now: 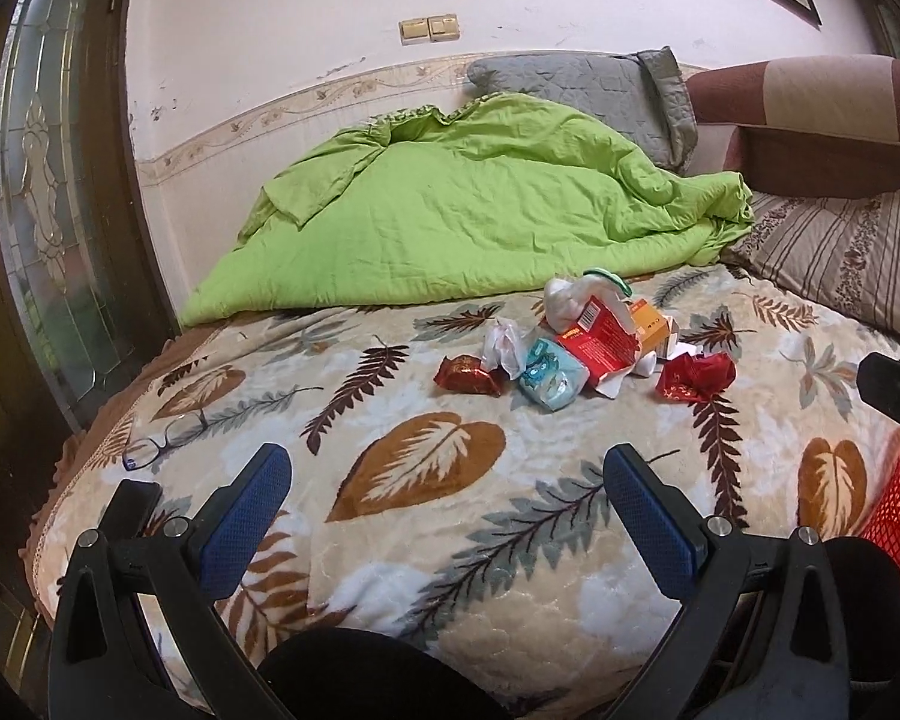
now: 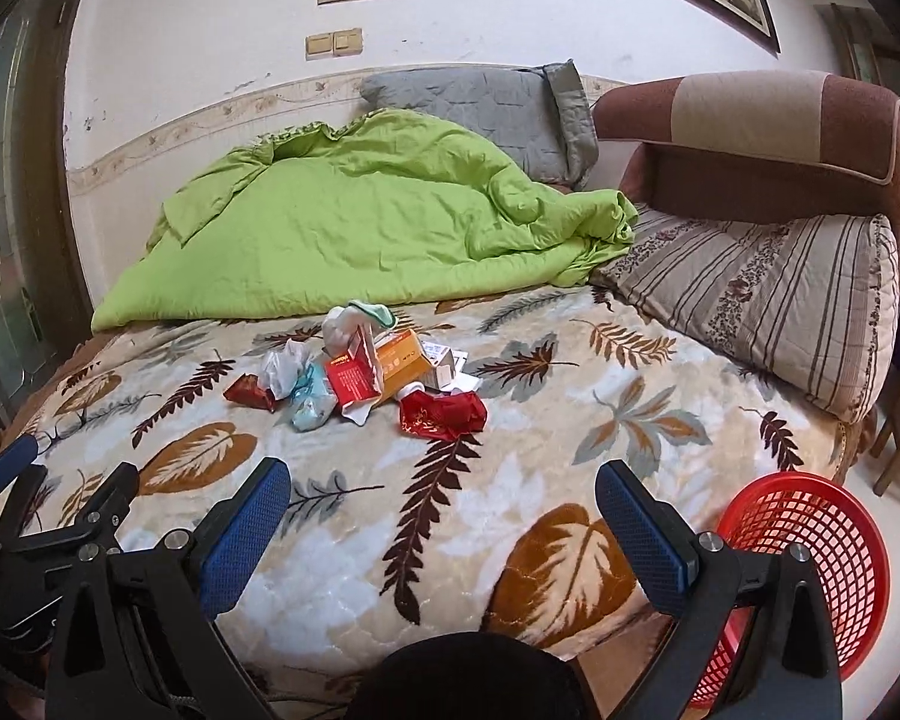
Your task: Collect trash
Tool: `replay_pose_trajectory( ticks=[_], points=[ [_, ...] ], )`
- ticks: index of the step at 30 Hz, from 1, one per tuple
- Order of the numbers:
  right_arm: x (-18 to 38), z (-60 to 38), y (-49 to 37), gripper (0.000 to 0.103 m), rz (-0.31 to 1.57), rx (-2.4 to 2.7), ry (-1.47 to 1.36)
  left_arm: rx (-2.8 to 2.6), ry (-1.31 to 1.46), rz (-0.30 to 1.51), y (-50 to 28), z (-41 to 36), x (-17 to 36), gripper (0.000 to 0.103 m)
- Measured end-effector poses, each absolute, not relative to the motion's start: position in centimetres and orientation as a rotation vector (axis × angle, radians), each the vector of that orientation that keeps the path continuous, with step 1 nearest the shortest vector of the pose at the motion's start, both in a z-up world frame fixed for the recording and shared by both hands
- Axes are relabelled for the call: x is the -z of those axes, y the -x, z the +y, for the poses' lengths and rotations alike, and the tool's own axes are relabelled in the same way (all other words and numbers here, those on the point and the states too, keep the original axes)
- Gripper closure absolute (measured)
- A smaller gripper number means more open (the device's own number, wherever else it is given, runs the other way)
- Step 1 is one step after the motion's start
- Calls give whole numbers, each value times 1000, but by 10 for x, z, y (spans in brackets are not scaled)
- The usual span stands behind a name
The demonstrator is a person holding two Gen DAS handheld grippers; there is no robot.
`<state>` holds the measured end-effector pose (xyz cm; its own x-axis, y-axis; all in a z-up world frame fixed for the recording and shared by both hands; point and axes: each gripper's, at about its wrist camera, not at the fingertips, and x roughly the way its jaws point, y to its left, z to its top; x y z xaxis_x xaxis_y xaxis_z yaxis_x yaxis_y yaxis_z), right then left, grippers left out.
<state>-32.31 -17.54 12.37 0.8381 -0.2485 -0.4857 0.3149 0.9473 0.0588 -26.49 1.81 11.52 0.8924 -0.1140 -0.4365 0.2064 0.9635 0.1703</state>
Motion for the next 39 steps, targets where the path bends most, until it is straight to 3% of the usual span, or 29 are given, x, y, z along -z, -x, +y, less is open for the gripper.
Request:
replay_pose_trajectory(
  ticks=[39],
  points=[
    [-108, -182, 317, 0, 571, 315, -142, 184, -194, 513, 256, 13, -100, 0]
  ],
)
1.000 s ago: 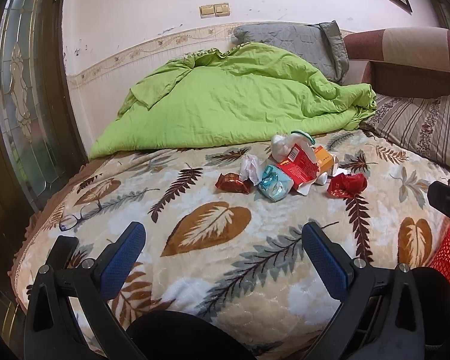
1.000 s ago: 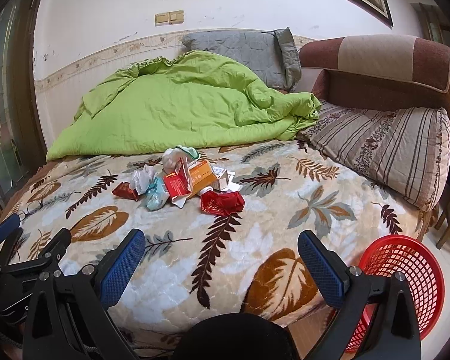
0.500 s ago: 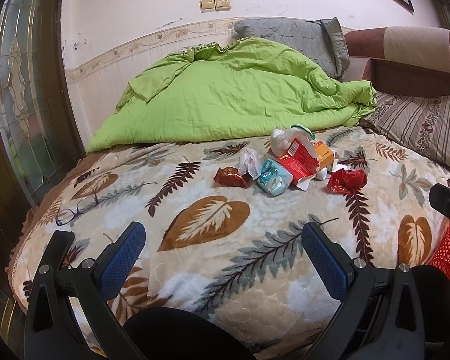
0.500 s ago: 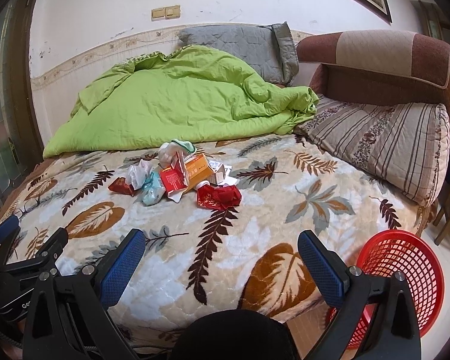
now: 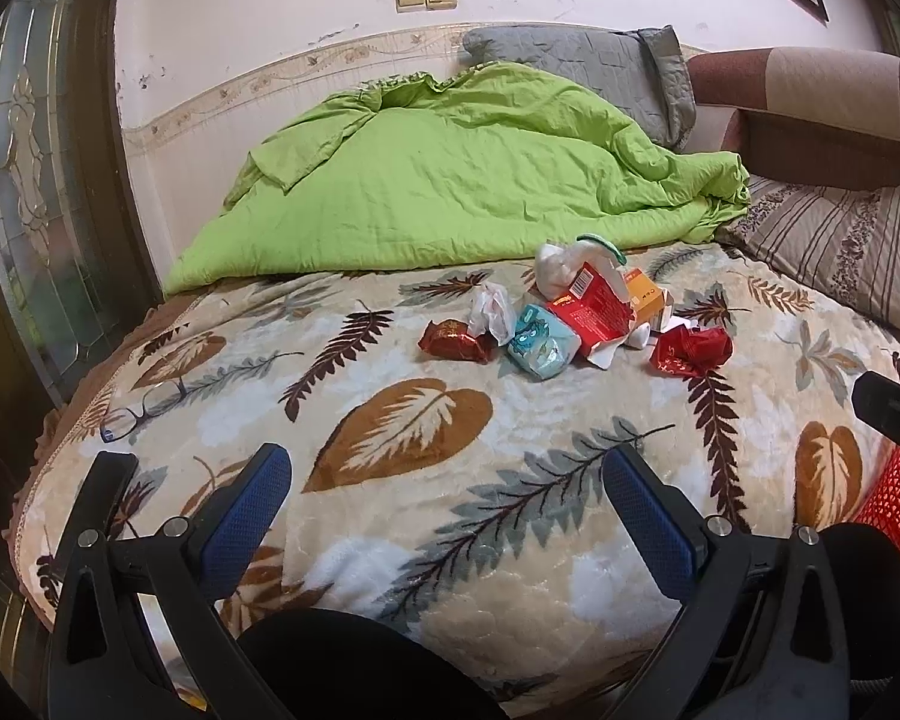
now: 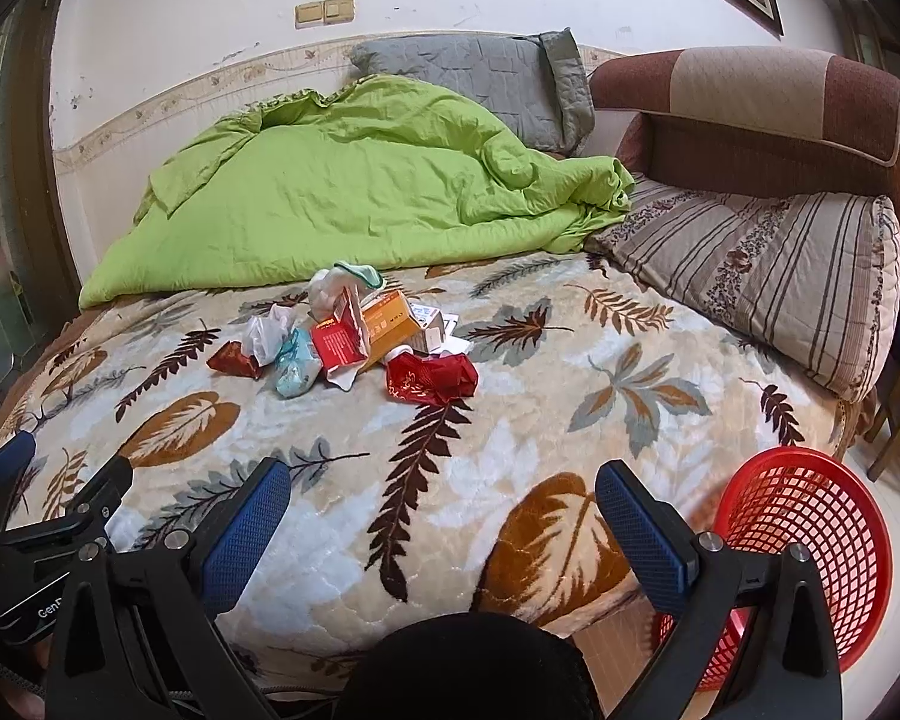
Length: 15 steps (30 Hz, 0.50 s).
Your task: Collect trash
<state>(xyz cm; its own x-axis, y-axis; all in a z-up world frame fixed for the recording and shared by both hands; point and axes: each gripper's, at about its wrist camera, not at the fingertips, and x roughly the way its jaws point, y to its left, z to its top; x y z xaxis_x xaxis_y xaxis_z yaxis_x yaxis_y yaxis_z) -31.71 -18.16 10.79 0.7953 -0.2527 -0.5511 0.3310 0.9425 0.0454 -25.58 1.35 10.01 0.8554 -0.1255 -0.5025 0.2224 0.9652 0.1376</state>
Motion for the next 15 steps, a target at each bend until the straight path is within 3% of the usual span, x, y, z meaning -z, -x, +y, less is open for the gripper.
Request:
replay_pose_trajectory(
  ticks=[15],
  points=[
    [-99, -184, 310, 0, 605, 317, -143, 202, -176, 568, 244, 16, -92, 0]
  ],
)
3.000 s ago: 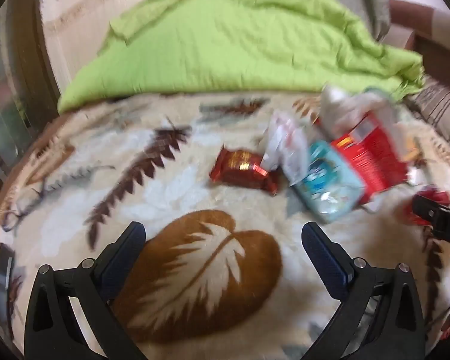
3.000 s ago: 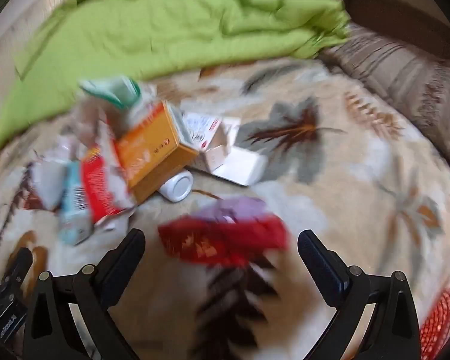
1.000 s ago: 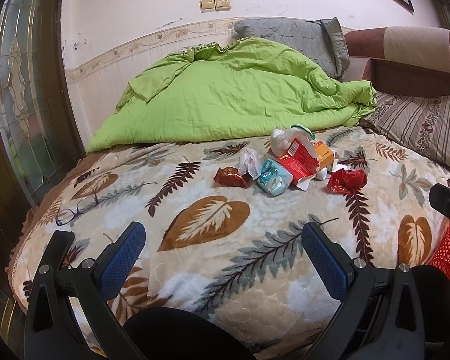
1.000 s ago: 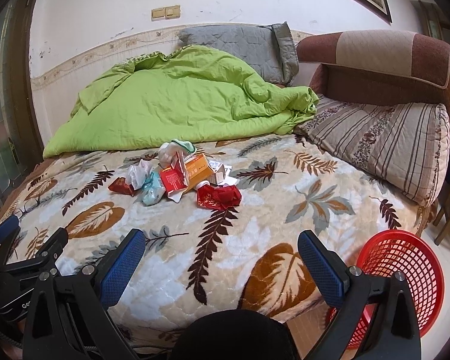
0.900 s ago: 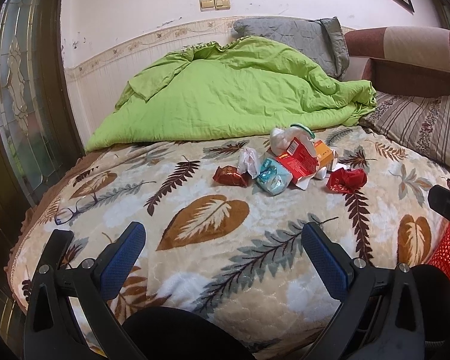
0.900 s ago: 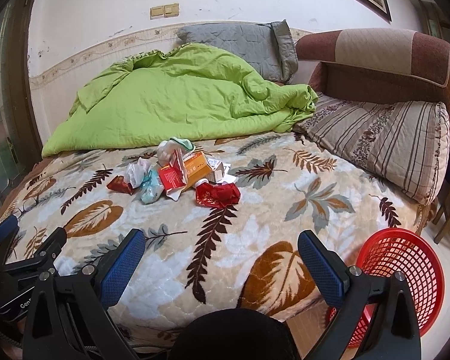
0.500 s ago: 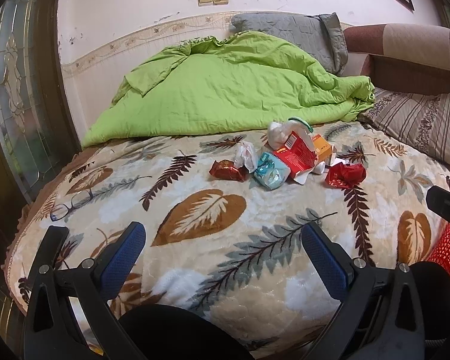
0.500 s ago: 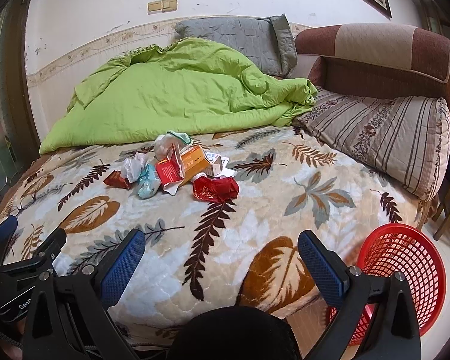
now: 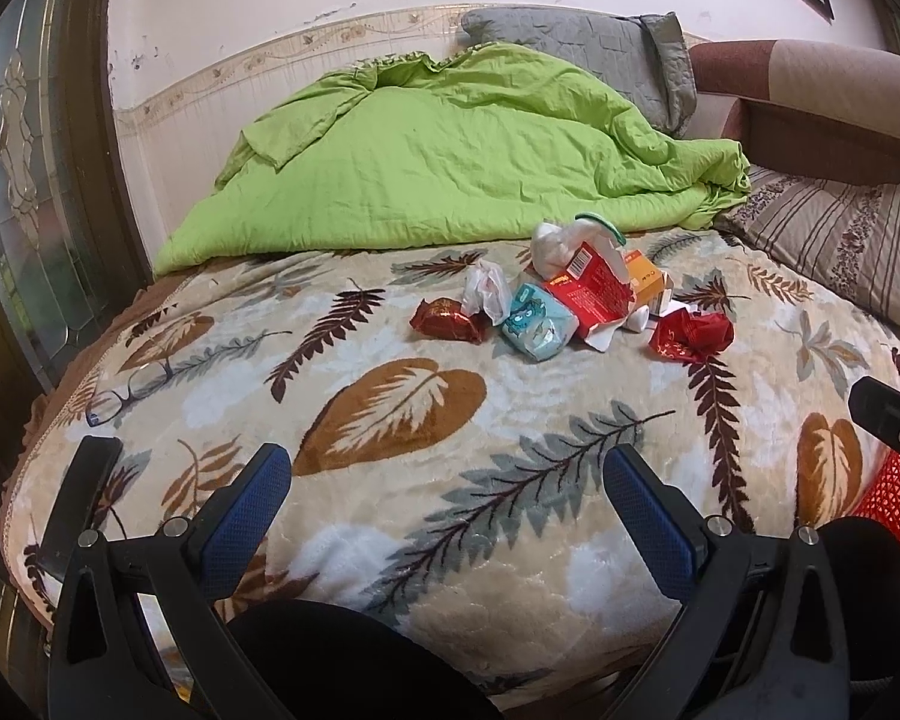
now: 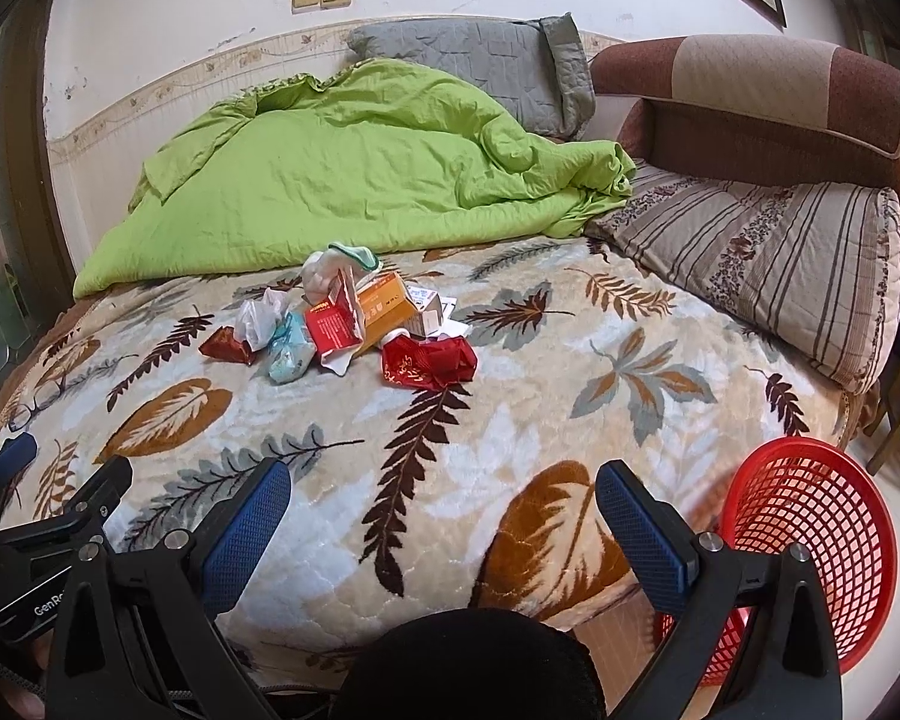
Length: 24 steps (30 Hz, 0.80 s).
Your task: Collect trash
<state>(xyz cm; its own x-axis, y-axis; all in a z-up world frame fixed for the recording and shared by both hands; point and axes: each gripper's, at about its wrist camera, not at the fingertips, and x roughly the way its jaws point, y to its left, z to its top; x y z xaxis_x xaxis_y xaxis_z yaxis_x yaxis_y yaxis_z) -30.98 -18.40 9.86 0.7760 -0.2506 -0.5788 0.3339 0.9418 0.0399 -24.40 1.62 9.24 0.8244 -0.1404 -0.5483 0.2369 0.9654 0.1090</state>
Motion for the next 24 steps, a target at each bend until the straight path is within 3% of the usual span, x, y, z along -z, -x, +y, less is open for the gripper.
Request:
replay_pose_trajectory(
  ticks=[10, 18, 24],
  points=[
    [-92, -188, 304, 0, 629, 306, -161, 248, -165, 612, 229, 16, -88, 0],
    [-95, -194, 280, 3, 630, 197, -185, 314, -18, 768, 155, 28, -89, 0],
    [-91, -211, 245, 5, 647, 118, -279, 352, 84, 857, 85, 38, -86, 11]
  ],
)
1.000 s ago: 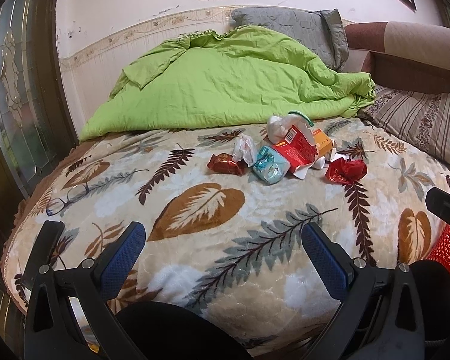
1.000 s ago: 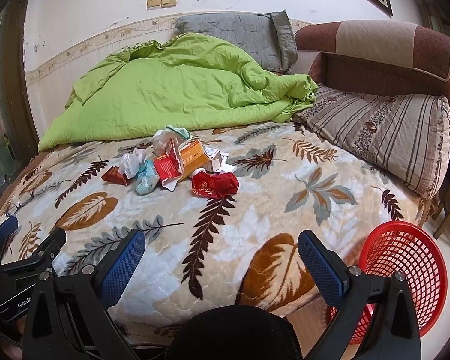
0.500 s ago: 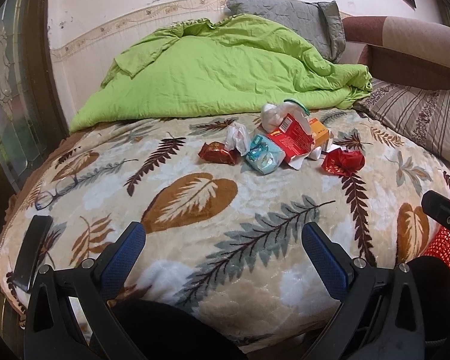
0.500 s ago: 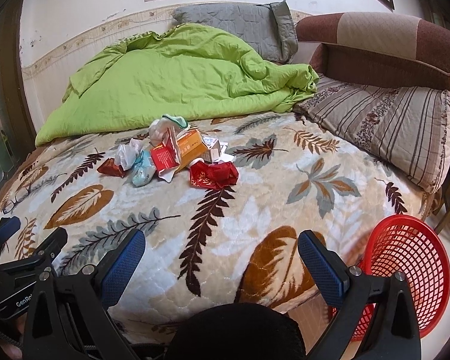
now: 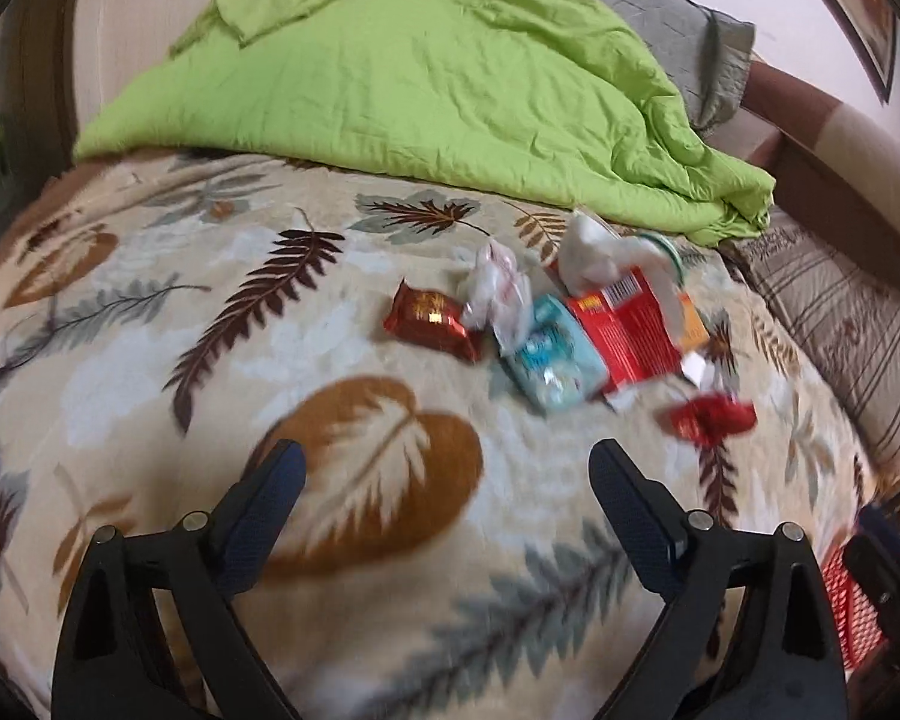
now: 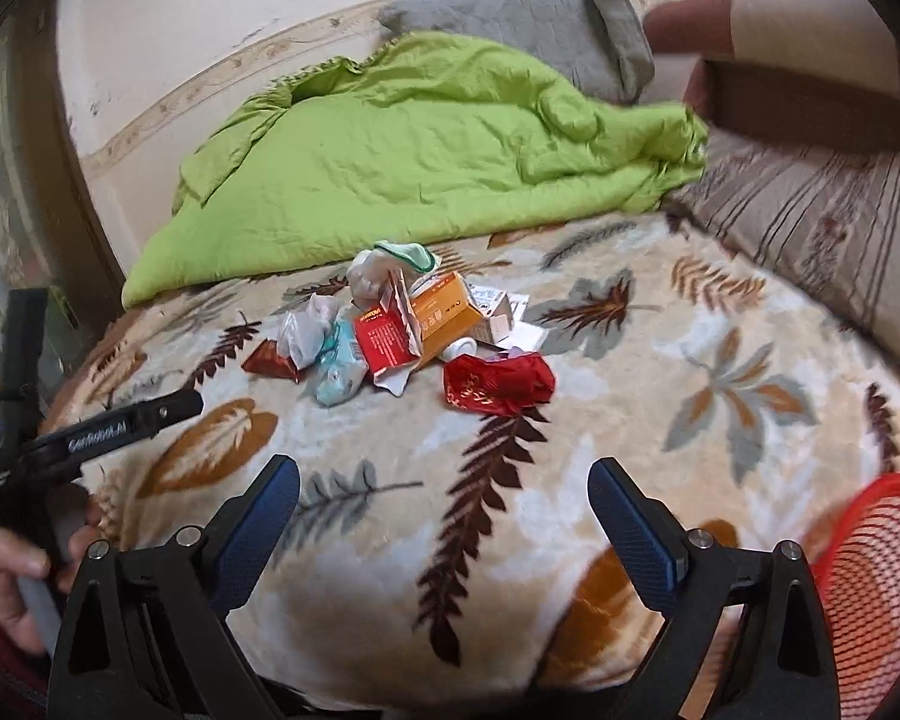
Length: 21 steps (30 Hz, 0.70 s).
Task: Collect trash
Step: 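Grasp the red-gold candy wrapper with left gripper while right grasps red plastic wrapper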
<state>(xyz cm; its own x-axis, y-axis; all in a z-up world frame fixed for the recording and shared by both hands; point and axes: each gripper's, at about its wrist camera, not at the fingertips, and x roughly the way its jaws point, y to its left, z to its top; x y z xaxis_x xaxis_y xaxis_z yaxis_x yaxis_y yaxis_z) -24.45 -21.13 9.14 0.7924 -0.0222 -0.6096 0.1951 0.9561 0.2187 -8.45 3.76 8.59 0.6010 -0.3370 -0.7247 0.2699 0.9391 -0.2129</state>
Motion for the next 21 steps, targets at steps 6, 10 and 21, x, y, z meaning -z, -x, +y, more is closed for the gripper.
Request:
replay_pose_trajectory(
  ticks=[6, 10, 21],
  points=[
    [-74, -249, 197, 19, 692, 112, -427, 367, 158, 933, 11, 48, -78, 36],
    [-60, -272, 161, 19, 724, 158, -502, 390, 170, 968, -29, 43, -66, 36],
    [-26, -282, 120, 55, 776, 174, -550, 441, 179, 1043, -44, 17, -21, 59]
  ],
)
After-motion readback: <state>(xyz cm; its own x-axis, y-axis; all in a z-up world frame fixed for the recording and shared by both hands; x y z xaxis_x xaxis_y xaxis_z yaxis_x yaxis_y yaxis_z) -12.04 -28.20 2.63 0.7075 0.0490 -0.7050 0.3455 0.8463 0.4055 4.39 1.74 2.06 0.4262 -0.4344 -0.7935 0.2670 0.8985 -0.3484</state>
